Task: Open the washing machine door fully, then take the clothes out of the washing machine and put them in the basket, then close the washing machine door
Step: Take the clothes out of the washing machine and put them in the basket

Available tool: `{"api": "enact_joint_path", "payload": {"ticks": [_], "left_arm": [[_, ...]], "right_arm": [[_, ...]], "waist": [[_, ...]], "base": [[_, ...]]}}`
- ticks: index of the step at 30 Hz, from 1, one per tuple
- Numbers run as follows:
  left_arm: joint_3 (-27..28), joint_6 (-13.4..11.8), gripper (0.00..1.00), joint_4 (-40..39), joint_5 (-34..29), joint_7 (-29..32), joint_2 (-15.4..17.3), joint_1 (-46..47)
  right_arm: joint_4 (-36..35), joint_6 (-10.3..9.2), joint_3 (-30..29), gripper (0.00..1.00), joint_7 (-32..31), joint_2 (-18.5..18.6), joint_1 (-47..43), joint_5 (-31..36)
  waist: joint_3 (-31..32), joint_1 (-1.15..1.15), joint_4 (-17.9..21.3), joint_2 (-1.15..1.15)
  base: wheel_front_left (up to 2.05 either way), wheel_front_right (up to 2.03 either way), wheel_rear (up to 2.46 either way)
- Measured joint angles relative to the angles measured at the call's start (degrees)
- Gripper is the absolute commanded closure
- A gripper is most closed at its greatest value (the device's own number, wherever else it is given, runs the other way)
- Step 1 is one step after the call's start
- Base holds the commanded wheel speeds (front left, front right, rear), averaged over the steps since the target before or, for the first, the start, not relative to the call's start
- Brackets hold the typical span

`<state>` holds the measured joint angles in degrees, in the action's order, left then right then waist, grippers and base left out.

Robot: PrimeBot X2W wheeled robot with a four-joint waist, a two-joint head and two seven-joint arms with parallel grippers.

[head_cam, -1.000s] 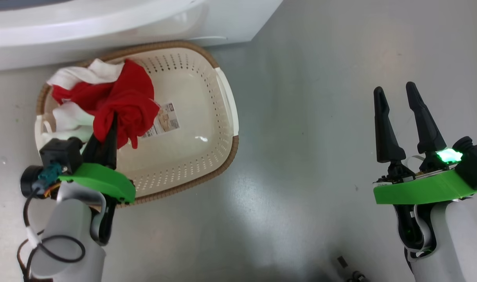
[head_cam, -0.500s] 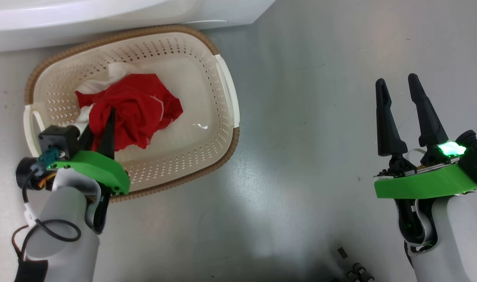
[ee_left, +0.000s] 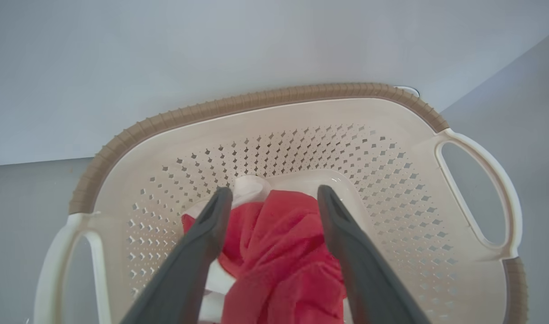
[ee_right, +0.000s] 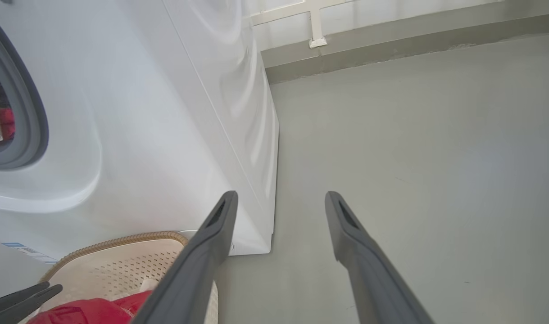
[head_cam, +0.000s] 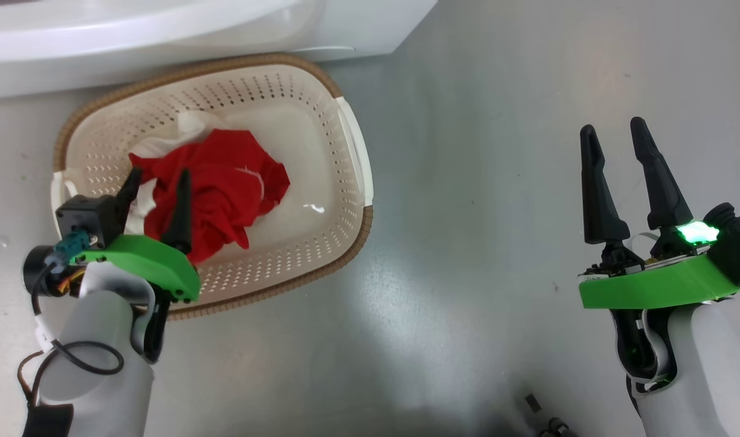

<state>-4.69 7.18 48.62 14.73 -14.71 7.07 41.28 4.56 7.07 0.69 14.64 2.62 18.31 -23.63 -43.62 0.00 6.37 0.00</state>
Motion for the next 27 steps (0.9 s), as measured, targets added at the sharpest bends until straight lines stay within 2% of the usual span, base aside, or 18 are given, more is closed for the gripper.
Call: {"api": "enact_joint_path", "payload": {"ticks": [27], "left_arm": [[2.9,0.0,0.0,-8.8,1.1,0.0,-1.5,-8.3]], "right_arm": [[2.7,0.0,0.1,0.0,0.0,0.1,-3.0,1.1]], "waist": [[11.5,0.0,-2.5,0.0]], "base": [[0.0,0.0,0.0]]}}
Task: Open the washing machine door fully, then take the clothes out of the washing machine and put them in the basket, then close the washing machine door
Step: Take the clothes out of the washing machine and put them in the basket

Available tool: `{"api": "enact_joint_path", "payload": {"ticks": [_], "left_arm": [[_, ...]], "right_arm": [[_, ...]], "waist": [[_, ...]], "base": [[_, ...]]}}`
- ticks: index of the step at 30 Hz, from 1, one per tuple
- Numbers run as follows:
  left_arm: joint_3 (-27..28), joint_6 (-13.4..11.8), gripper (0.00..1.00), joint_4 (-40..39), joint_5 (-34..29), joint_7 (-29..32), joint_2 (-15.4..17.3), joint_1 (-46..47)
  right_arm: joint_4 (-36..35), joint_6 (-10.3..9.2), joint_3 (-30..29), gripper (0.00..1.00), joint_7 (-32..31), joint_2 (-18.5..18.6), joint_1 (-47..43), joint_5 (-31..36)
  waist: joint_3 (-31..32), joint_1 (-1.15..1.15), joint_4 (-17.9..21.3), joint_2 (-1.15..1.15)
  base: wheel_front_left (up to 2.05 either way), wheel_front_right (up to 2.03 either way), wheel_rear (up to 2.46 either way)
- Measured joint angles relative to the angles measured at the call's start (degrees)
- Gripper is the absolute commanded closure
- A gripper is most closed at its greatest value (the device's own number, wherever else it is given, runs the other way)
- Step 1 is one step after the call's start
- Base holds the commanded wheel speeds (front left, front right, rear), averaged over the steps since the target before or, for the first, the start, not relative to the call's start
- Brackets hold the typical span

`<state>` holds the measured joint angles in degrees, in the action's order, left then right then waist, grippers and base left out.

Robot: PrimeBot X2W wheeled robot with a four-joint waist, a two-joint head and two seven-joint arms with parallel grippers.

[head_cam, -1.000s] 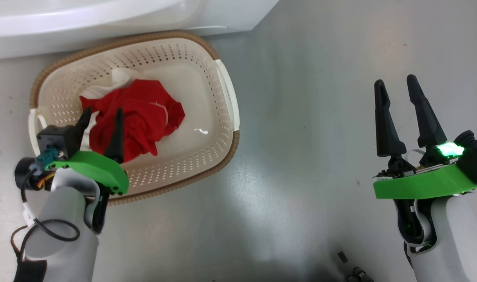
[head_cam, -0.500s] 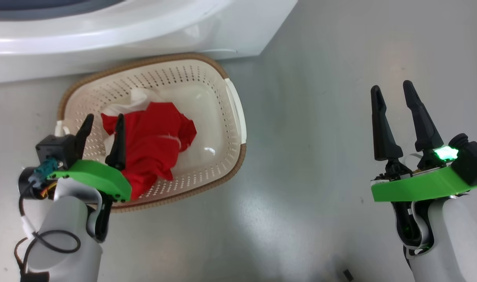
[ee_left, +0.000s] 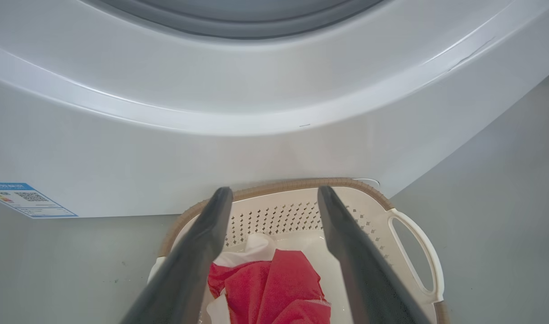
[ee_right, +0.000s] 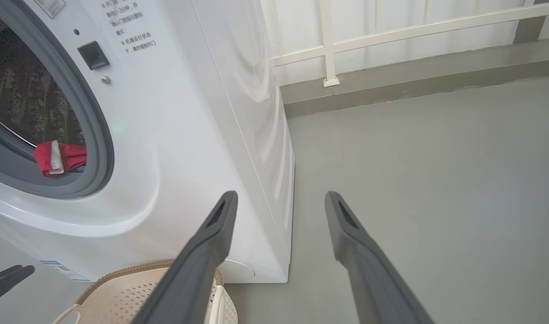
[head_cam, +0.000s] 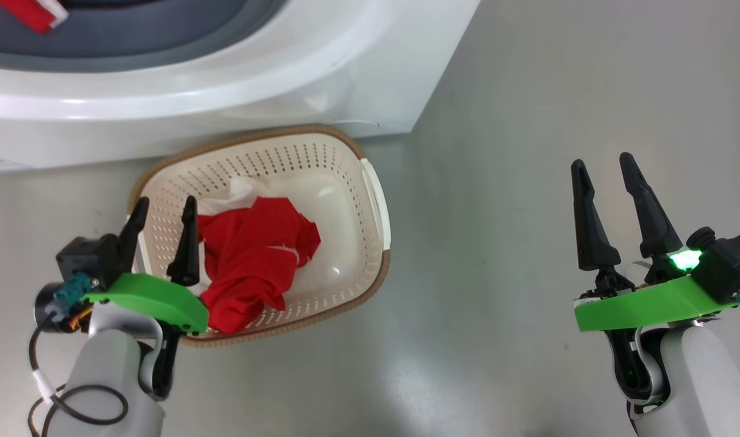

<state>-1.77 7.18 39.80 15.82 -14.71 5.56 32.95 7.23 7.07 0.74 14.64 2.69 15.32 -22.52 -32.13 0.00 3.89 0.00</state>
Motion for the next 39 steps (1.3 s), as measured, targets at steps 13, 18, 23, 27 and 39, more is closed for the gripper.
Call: {"api": "enact_joint_path", "payload": {"ticks": [13,18,23,27,39], "left_arm": [[1.5,0.0,0.0,-7.7,0.4,0.0,-0.9,-5.4],[2.4,0.0,0.0,-11.3,0.2,0.0,-1.0,-8.3],[3.5,0.0,0.0,-14.3,-0.7,0.0,-1.1,-11.3],[4.1,0.0,0.0,-16.2,-1.2,0.0,-1.5,-13.7],[5.7,0.0,0.0,-21.3,-2.8,0.0,-2.1,-20.7]], "right_arm": [[0.9,-0.01,-0.3,0.0,0.0,0.0,-2.9,1.8],[1.3,-0.01,-0.4,0.0,0.0,0.0,-5.2,1.9],[1.8,-0.01,-0.4,0.0,0.0,0.0,-7.1,2.5],[2.1,-0.01,-0.5,0.0,0.0,0.0,-8.5,2.7],[2.7,0.0,-0.6,0.0,0.0,-0.1,-12.8,3.0]], "waist": [[6.5,0.0,-1.3,0.0],[9.2,0.0,-1.9,0.0],[12.0,0.0,-2.5,0.0],[14.0,0.0,-2.9,0.0],[19.8,0.0,-3.5,0.0]], "base": [[0.0,0.0,0.0],[0.0,0.0,0.0],[0.0,0.0,0.0],[0.0,0.0,0.0],[0.0,0.0,0.0]]}}
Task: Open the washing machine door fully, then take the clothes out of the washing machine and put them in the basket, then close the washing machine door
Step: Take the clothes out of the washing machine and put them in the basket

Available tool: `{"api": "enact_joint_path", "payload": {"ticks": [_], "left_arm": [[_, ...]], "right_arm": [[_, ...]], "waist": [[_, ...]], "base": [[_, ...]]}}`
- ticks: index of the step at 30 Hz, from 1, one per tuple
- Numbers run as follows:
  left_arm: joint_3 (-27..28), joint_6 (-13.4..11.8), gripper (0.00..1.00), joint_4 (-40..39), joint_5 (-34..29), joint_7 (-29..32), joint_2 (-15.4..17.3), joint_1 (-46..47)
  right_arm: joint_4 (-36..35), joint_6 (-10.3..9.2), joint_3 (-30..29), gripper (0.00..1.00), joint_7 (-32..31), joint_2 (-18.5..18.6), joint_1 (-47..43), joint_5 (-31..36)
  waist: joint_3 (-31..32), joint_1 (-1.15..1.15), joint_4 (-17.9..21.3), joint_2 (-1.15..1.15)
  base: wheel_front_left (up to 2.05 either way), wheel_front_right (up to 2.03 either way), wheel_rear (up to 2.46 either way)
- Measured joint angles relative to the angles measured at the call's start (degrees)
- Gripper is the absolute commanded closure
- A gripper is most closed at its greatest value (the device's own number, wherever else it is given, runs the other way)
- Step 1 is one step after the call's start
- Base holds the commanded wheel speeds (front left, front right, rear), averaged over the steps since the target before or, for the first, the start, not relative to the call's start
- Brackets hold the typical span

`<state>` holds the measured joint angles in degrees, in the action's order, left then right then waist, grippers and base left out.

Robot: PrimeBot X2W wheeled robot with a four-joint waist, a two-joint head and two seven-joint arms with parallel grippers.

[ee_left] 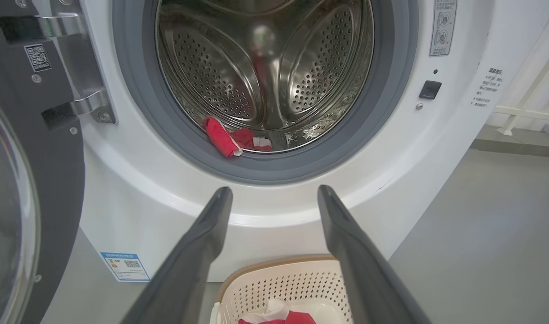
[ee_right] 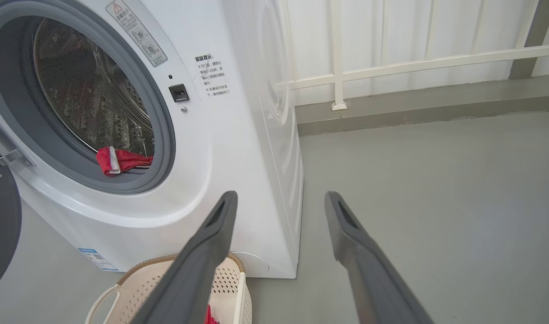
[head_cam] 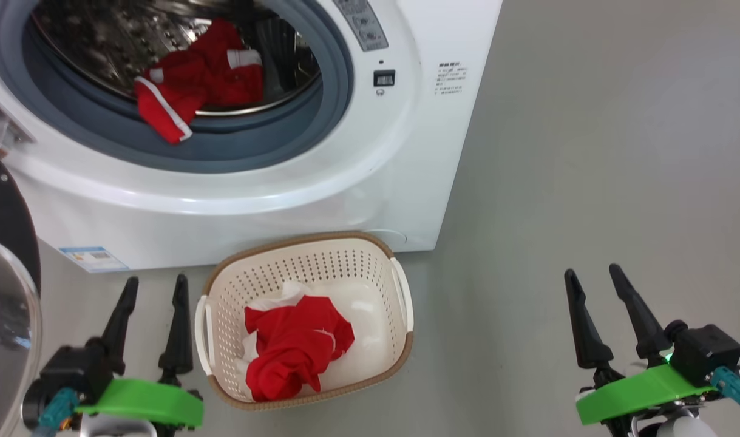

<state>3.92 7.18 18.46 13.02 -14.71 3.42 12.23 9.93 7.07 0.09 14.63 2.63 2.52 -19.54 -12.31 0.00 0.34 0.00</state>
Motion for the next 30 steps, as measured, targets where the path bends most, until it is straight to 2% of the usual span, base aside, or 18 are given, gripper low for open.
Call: {"api": "enact_joint_path", "payload": {"ticks": [14,30], "left_arm": [[2.3,0.0,0.0,-6.4,-2.0,0.0,-0.7,-9.4],[2.9,0.0,0.0,-9.3,-1.7,0.0,-1.0,-11.2]], "right_arm": [[0.2,-0.01,-0.9,0.0,0.0,0.0,-5.0,0.4],[0.0,-0.01,-1.2,0.0,0.0,0.0,-5.0,0.4]], "waist": [[5.2,0.0,-0.4,0.0],[4.7,0.0,-0.3,0.0]], "base": [[0.0,0.0,0.0],[0.0,0.0,0.0]]}}
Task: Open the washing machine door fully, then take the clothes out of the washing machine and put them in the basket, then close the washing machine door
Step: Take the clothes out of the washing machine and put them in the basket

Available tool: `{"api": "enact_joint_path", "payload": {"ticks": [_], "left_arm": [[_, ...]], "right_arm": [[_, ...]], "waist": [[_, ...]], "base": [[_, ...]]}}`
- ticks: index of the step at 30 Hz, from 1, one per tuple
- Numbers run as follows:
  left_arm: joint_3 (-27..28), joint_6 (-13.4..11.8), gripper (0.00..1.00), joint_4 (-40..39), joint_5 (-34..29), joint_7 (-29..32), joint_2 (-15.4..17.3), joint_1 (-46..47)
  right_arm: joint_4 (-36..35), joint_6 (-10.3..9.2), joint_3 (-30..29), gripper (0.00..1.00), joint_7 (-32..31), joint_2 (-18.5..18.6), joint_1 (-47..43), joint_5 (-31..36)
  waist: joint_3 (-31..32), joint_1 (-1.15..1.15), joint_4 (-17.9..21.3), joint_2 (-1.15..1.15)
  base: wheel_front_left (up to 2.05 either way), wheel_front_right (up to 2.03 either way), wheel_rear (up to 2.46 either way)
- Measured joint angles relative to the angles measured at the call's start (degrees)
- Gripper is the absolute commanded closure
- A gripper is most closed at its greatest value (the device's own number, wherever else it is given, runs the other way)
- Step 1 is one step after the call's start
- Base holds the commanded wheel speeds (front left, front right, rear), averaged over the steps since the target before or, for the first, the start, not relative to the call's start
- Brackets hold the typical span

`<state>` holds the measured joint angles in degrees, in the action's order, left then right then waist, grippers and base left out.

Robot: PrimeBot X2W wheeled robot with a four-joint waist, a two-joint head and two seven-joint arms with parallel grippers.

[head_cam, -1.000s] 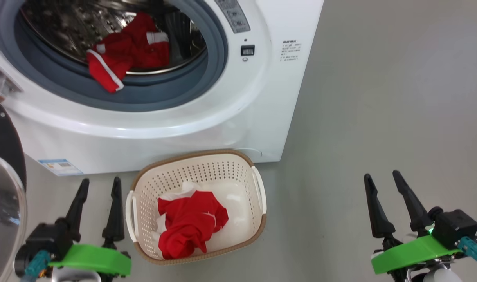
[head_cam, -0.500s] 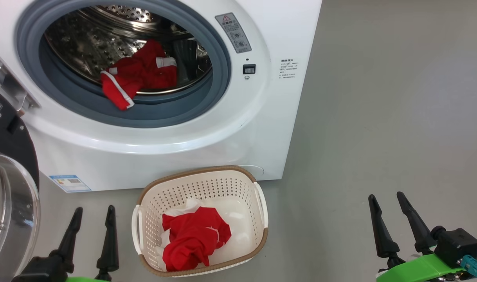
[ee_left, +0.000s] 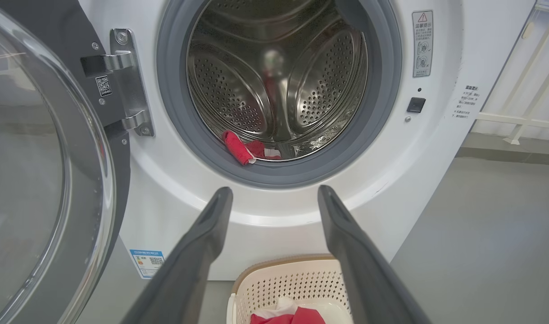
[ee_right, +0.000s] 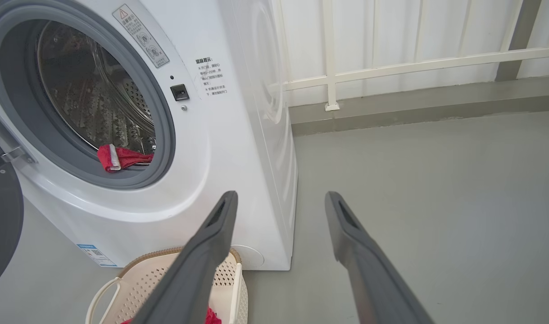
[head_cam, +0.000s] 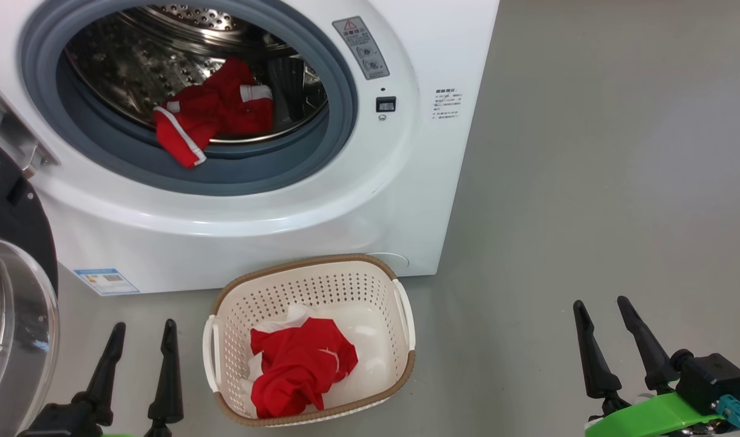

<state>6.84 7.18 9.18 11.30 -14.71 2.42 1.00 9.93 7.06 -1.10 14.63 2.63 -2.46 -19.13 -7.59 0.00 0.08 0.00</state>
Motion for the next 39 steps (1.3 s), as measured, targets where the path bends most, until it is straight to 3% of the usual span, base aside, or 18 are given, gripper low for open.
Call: {"api": "enact_joint_path", "payload": {"ticks": [16,28,39], "left_arm": [[-0.8,0.0,0.0,1.9,-2.3,0.0,-0.1,1.7],[-2.3,-0.4,0.0,11.7,-10.7,0.0,1.9,21.4],[-6.3,-4.7,0.0,26.0,-16.0,0.0,6.6,41.2]], "right_arm": [[-0.4,0.0,0.0,0.0,0.0,0.0,0.4,0.0],[-1.1,0.0,0.7,0.0,0.0,-0.1,6.5,0.0],[-1.8,0.0,2.2,0.0,0.0,0.0,11.9,-1.1]], "waist": [[-2.2,0.0,0.0,0.0],[-10.1,0.0,0.7,0.0],[-18.6,0.0,3.0,0.0]], "base": [[0.0,0.0,0.0],[0.0,0.0,0.0],[0.0,0.0,0.0]]}}
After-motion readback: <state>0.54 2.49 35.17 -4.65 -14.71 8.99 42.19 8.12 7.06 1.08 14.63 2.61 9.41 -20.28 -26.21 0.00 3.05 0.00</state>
